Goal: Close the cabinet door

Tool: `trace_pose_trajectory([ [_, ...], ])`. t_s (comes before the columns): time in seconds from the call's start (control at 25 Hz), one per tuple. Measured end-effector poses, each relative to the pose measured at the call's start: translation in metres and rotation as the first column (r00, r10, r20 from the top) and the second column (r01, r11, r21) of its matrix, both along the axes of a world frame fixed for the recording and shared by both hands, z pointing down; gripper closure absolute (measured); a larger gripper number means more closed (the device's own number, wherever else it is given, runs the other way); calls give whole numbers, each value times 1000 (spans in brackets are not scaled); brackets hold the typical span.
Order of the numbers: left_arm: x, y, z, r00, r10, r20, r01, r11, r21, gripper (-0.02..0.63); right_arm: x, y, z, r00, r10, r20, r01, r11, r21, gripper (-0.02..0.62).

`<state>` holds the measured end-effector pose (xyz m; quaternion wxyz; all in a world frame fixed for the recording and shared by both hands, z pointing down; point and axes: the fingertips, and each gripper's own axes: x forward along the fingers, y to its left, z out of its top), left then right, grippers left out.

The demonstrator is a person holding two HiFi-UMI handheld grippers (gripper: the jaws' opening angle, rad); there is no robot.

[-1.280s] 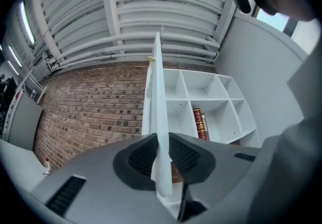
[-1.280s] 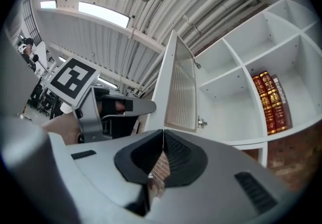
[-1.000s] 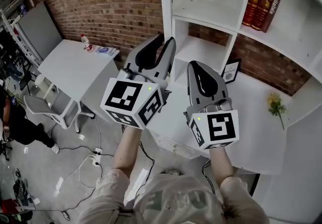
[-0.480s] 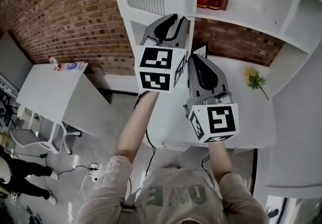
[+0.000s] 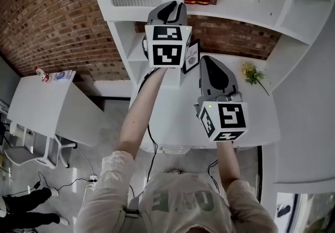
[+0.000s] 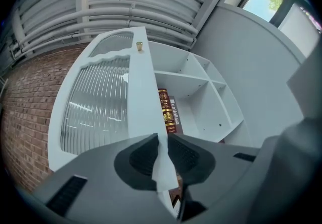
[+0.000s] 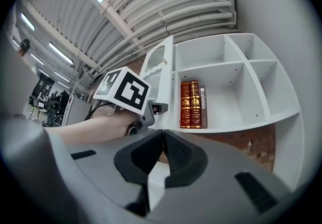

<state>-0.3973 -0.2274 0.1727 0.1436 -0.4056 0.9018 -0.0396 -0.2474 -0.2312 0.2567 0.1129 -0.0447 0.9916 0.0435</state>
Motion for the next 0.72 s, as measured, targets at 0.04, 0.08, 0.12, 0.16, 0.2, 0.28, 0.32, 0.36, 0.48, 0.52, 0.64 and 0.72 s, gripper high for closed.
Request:
trace_pose_trajectory([
  [0.04, -2, -2, 0, 1000, -4, -4, 4, 1000, 0, 535, -1, 0, 2, 1000, 4, -3, -4, 1000, 0, 578],
  [0.08, -5, -3, 1, 1000, -8, -7, 8, 1000, 0, 535, -1, 0, 4, 1000, 6, -7, -6, 1000, 0, 578],
  [0.12, -7, -4, 2, 1000, -11, -9, 11, 1000, -2, 537, -2, 0, 6, 1000, 9, -11, -9, 1000, -2, 578],
  [0.16, -10, -6, 2, 1000, -14, -10, 14, 1000, -6, 538, -2, 0, 8, 1000, 13, -15, -13, 1000, -2, 578],
  [0.2, -13, -8, 2, 1000, -15, -12, 15, 1000, -9, 538, -2, -1, 9, 1000, 20, -19, -20, 1000, -2, 578],
  [0.28, -18, -15, 2, 1000, -12, -21, 12, 1000, -7, 541, -1, -5, 10, 999, 36, -24, -36, 999, 0, 579],
  [0.32, -21, -17, 1, 1000, -12, -24, 12, 1000, -1, 542, 0, -7, 10, 999, 44, -26, -44, 999, 2, 578],
  [0.36, -24, -19, 1, 1000, -16, -23, 16, 1000, 5, 544, 1, -8, 11, 998, 50, -28, -50, 999, 4, 578],
  [0.48, -35, -23, 4, 999, -54, -3, 54, 999, 4, 546, 5, -10, 17, 997, 67, -42, -66, 998, 22, 578],
  [0.52, -39, -25, 5, 998, -64, 0, 64, 998, 3, 546, 6, -13, 19, 996, 75, -47, -74, 997, 24, 578],
  [0.64, -50, -28, 4, 998, -67, -12, 67, 998, 18, 569, 8, -18, 28, 994, 87, -70, -87, 996, 11, 578],
  [0.72, -56, -31, 4, 997, -68, -22, 68, 997, 23, 575, 8, -19, 34, 992, 90, -88, -89, 996, 9, 578],
])
